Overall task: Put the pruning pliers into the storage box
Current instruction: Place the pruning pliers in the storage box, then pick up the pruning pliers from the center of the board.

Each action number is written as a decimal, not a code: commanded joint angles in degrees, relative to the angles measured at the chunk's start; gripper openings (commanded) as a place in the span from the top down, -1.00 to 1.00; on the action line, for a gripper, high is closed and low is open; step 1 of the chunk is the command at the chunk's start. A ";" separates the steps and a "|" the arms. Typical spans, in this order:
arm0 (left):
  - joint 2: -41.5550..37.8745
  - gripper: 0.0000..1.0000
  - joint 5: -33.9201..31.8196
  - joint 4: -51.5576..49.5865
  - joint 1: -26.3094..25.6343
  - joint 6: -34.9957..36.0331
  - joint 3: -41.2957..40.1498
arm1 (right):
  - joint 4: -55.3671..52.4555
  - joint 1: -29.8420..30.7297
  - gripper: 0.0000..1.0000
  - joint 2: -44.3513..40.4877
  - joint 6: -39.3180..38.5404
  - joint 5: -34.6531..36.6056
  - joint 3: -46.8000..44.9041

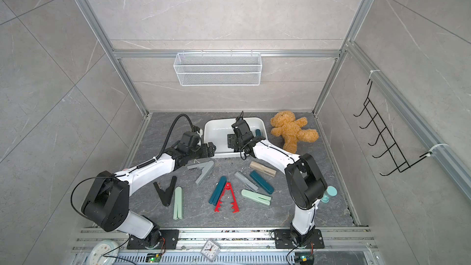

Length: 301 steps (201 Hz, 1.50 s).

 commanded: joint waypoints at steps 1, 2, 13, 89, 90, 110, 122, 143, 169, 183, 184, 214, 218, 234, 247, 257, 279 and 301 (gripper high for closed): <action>-1.64 -0.83 -2.27 -0.95 -2.70 5.33 1.50 | 3.66 -0.40 -0.57 -4.66 -1.29 2.41 -4.27; -1.59 -0.83 -2.38 -1.02 -2.86 5.35 1.54 | 3.70 -0.37 -0.57 -4.82 -1.22 2.52 -4.38; -1.22 -0.84 -3.17 -1.56 -4.30 6.63 2.29 | 3.89 -0.42 -0.57 -6.25 -0.89 3.20 -6.35; 1.77 -0.83 -2.95 -1.43 -11.31 14.97 5.10 | 6.05 -1.26 -0.64 -14.08 0.66 7.73 -17.32; 1.82 -0.83 -2.98 -1.43 -11.38 15.00 5.19 | 6.17 -1.28 -0.65 -14.15 0.72 7.73 -17.50; 2.56 -0.84 -2.93 -1.19 -12.30 15.44 5.56 | 6.64 -1.28 -0.65 -15.16 1.04 7.58 -19.62; 2.89 -0.84 -2.72 -0.97 -12.60 15.67 5.67 | 6.40 -1.47 -0.66 -15.59 1.17 7.63 -20.50; 3.50 -0.84 -2.24 -0.95 -13.06 15.99 6.06 | 5.85 -1.87 -0.66 -16.68 1.80 7.73 -22.49; 4.30 -0.83 -1.13 -0.97 -13.28 16.32 6.55 | 6.59 -2.60 -0.67 -19.14 2.92 7.39 -25.87; 4.92 -0.83 -0.41 -0.92 -13.51 16.71 6.91 | 6.82 -3.18 -0.68 -20.11 3.70 7.23 -27.39; 4.99 -0.83 -0.39 -0.96 -13.53 16.71 6.93 | 6.86 -3.21 -0.68 -20.15 3.73 7.22 -27.50; 6.08 -0.82 1.13 -0.99 -14.46 18.57 7.70 | 6.58 -4.37 -0.68 -21.28 5.10 6.60 -29.69; 6.22 -0.82 1.43 -0.99 -14.67 19.09 7.73 | 6.49 -4.42 -0.69 -21.33 5.23 6.63 -29.81; 6.99 -0.80 2.74 -1.47 -15.53 21.89 8.25 | 6.75 -5.03 -0.69 -21.98 5.91 6.45 -30.95; 7.86 -0.78 4.26 -1.90 -16.14 24.48 8.75 | 7.55 -5.67 -0.70 -22.75 6.38 5.99 -31.98; 8.61 -0.75 5.93 -2.52 -16.54 26.71 9.17 | 8.02 -6.14 -0.71 -23.32 6.62 5.50 -32.72; 10.70 -0.70 9.14 -4.57 -17.22 31.43 10.73 | 8.07 -6.95 -0.71 -24.18 6.84 4.92 -33.25; 12.24 -0.64 12.12 -5.72 -17.43 35.37 11.94 | 8.04 -7.58 -0.72 -24.58 6.93 4.59 -33.58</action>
